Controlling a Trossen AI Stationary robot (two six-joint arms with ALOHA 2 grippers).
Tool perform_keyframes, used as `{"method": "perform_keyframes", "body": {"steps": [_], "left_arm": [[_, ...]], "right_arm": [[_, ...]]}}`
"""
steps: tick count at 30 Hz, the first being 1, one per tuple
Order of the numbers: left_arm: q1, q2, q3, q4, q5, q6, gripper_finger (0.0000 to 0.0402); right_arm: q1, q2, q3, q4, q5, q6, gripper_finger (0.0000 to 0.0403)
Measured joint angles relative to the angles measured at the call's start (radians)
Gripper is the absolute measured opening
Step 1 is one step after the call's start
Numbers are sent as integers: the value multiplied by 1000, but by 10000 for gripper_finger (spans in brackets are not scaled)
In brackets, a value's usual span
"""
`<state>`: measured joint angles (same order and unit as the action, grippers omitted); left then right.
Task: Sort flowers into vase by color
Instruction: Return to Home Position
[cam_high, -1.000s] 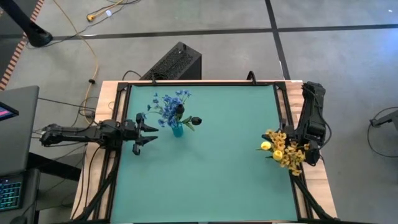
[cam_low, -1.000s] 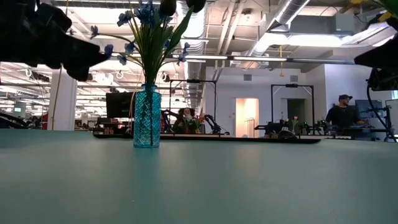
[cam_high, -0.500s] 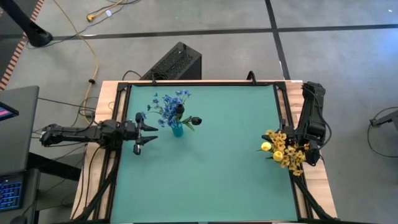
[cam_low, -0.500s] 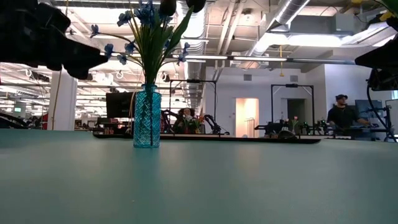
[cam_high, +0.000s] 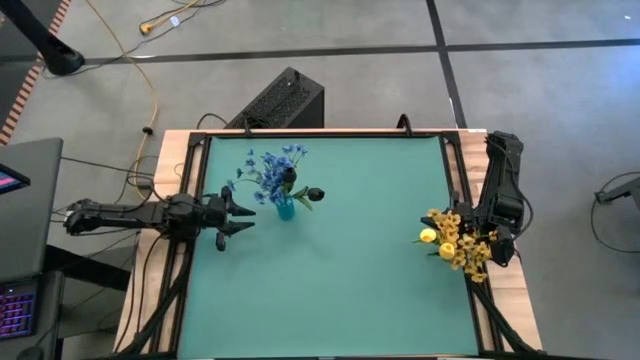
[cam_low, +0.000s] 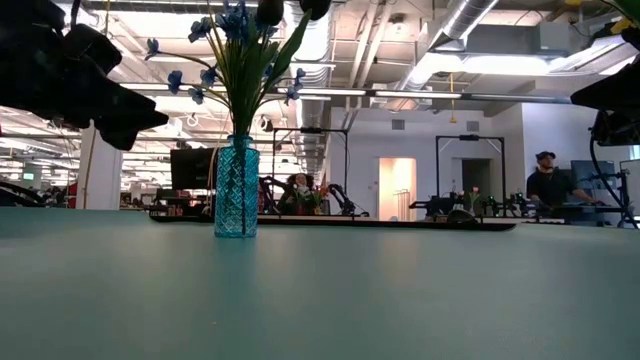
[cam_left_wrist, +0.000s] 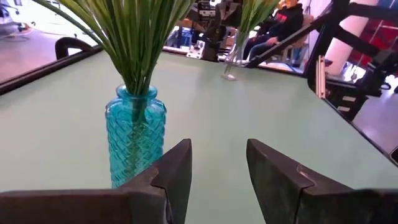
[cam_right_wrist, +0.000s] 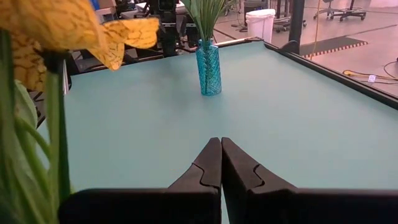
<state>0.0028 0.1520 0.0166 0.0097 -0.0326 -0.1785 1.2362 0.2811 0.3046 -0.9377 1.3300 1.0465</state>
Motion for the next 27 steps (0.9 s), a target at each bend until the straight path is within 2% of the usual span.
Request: {"method": "perform_keyframes", "body": {"steps": [27], "left_arm": [[0,0,0,-1,0,52,141]], "right_arm": [[0,0,0,0,0,0,28]]}}
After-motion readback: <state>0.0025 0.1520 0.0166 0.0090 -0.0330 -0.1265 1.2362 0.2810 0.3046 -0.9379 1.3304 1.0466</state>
